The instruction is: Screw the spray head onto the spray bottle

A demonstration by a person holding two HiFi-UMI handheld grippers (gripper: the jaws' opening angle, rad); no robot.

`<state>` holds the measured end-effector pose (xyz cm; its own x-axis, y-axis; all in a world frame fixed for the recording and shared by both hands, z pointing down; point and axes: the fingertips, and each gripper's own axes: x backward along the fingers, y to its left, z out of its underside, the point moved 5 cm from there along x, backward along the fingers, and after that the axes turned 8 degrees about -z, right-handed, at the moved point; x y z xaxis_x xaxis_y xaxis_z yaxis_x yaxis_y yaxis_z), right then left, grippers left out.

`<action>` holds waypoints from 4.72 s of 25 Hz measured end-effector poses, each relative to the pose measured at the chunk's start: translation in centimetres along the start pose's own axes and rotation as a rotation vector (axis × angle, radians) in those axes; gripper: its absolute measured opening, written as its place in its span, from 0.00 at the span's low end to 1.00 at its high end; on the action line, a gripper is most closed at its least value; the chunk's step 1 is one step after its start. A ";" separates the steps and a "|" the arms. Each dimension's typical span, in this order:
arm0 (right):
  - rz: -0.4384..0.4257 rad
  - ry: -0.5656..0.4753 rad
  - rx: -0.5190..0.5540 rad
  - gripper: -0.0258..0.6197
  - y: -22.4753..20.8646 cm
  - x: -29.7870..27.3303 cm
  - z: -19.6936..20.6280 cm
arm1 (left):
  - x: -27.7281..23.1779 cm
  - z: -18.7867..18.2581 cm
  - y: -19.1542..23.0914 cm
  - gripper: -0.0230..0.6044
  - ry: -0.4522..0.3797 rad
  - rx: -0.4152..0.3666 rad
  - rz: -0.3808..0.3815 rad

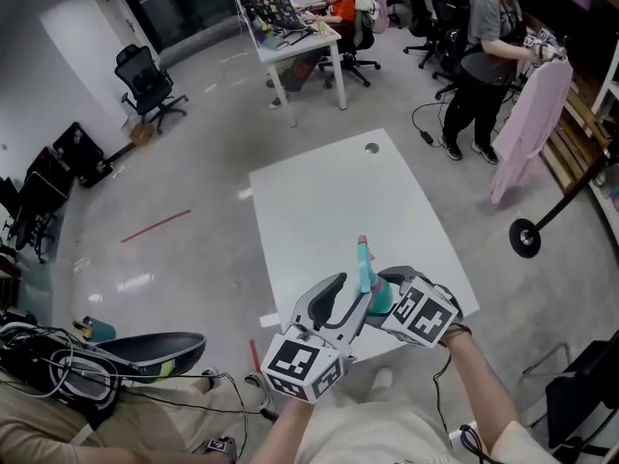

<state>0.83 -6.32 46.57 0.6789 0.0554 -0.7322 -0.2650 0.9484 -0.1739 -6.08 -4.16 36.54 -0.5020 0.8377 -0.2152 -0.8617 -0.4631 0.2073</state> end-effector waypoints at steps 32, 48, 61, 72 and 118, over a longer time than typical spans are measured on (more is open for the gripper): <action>-0.160 -0.078 0.002 0.63 2.2 2.1 -1.1 | -1.2 -1.8 -4.3 0.27 0.077 -0.366 0.153; -0.044 -0.007 0.223 0.63 1.5 2.6 -0.4 | 0.0 -0.8 -3.8 0.53 0.039 -0.178 0.097; 0.101 0.096 0.234 0.62 1.7 2.7 -2.6 | 1.1 -1.9 -3.6 0.27 -0.003 -0.263 -0.307; -0.467 -0.064 0.213 0.62 4.3 3.7 -0.7 | 1.6 -2.0 -5.6 0.25 -0.038 -0.326 0.101; -0.520 0.076 0.578 0.61 8.3 4.5 1.9 | 5.5 0.6 -7.0 0.25 0.295 -0.462 0.596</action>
<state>2.97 2.43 43.09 0.5640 -0.4421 -0.6974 0.4872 0.8601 -0.1512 -2.72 3.86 34.47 -0.8300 0.3310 -0.4490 -0.3541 -0.9346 -0.0345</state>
